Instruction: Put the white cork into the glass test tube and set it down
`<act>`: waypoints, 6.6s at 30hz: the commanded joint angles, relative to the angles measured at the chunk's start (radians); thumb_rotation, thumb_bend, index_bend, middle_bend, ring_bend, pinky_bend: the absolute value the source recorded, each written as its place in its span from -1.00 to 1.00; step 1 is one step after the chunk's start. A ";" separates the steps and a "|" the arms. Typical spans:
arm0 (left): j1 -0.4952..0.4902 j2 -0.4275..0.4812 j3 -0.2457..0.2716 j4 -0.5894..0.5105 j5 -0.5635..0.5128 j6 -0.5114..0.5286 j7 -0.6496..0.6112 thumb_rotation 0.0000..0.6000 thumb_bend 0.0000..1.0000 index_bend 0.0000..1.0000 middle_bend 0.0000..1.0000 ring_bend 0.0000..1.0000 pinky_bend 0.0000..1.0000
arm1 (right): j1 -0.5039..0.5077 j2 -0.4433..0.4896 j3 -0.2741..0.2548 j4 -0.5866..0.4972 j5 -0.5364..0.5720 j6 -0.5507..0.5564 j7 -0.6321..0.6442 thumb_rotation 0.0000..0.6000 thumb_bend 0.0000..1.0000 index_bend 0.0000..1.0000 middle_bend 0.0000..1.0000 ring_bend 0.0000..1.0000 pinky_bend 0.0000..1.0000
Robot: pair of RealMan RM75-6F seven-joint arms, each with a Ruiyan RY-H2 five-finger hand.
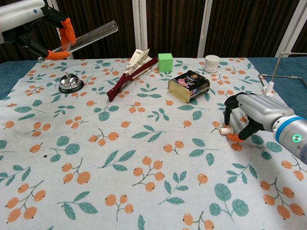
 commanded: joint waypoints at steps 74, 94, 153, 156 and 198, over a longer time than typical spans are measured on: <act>-0.093 -0.283 -0.102 0.062 -0.106 -0.012 0.006 1.00 0.16 0.24 0.34 -0.59 -0.91 | 0.169 0.222 0.077 0.098 -0.459 0.281 0.149 1.00 -0.14 0.32 -0.54 -1.00 -1.00; -0.128 -0.304 -0.124 0.057 -0.124 -0.047 0.035 1.00 0.16 0.24 0.34 -0.58 -0.86 | 0.244 0.236 0.069 0.120 -0.537 0.299 0.147 1.00 -0.14 0.32 -0.54 -1.00 -1.00; -0.109 -0.336 -0.202 -0.124 -0.378 -0.080 0.239 1.00 0.16 0.24 0.34 -0.58 -0.86 | 0.326 0.164 0.045 0.242 -0.497 0.276 0.080 1.00 -0.14 0.32 -0.54 -1.00 -1.00; -0.110 -0.336 -0.201 -0.127 -0.386 -0.086 0.245 1.00 0.16 0.24 0.33 -0.58 -0.86 | 0.325 0.162 0.044 0.242 -0.494 0.277 0.082 1.00 -0.14 0.32 -0.54 -1.00 -1.00; -0.141 -0.335 -0.218 -0.155 -0.443 -0.112 0.301 1.00 0.16 0.24 0.33 -0.58 -0.83 | 0.326 0.162 0.023 0.224 -0.501 0.282 0.097 1.00 -0.14 0.32 -0.54 -1.00 -1.00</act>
